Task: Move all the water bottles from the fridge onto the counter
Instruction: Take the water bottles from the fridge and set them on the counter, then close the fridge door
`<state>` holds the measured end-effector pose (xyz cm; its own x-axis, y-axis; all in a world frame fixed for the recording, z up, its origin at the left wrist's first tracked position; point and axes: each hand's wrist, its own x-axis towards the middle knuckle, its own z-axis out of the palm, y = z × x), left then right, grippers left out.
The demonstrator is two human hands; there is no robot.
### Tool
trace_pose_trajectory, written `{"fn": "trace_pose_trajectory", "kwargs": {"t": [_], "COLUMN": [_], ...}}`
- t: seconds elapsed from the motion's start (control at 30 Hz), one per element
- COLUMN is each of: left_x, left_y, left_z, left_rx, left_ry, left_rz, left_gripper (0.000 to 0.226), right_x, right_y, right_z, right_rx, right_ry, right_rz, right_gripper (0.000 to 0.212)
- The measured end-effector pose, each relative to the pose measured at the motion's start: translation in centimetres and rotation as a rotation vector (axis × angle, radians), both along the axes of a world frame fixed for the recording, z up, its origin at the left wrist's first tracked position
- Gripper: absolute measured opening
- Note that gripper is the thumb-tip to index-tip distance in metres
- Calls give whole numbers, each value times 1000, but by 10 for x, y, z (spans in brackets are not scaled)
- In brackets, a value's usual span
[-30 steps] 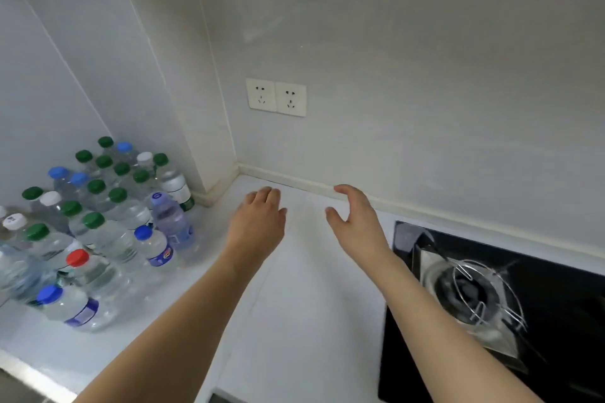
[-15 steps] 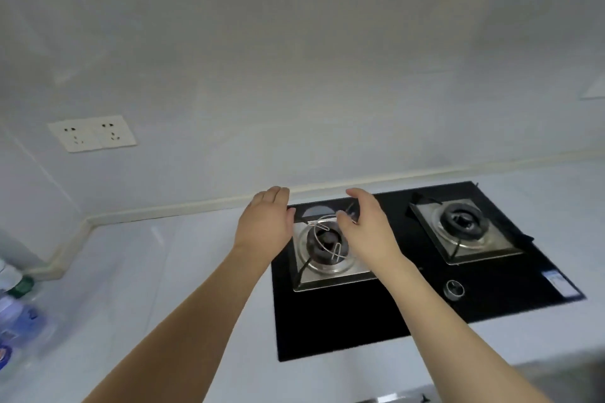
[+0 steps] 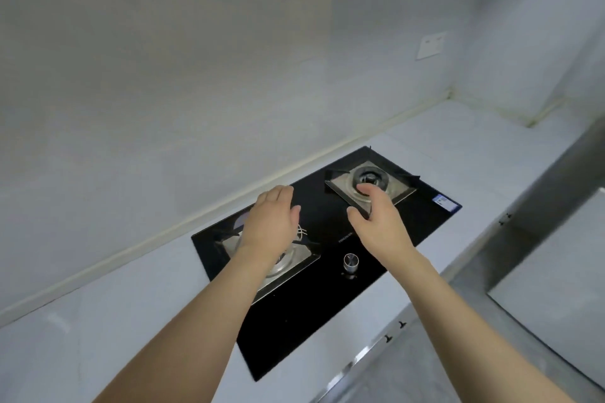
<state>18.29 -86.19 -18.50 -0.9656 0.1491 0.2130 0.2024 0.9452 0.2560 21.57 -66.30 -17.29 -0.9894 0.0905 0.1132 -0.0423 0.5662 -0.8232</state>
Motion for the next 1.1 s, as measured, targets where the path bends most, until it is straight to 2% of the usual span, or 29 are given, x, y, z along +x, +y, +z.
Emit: {"fn": "trace_pose_trajectory", "kwargs": {"t": [0.17, 0.47, 0.83, 1.1], "left_x": [0, 37, 111, 149], "left_y": [44, 179, 356, 399], "left_z": [-2, 0, 10, 8], "left_rx": [0, -20, -22, 1], "left_ry": [-8, 32, 78, 84], "left_rz": [-115, -322, -397, -371], "left_gripper": [47, 43, 42, 35], "right_x": [29, 91, 178, 212], "right_y": [43, 168, 346, 390], "right_z": [-3, -4, 7, 14], "right_rx": [26, 66, 67, 81], "right_ry": [-1, 25, -8, -38], "right_rz": [-133, -327, -378, -343], "right_gripper": [49, 49, 49, 48]}}
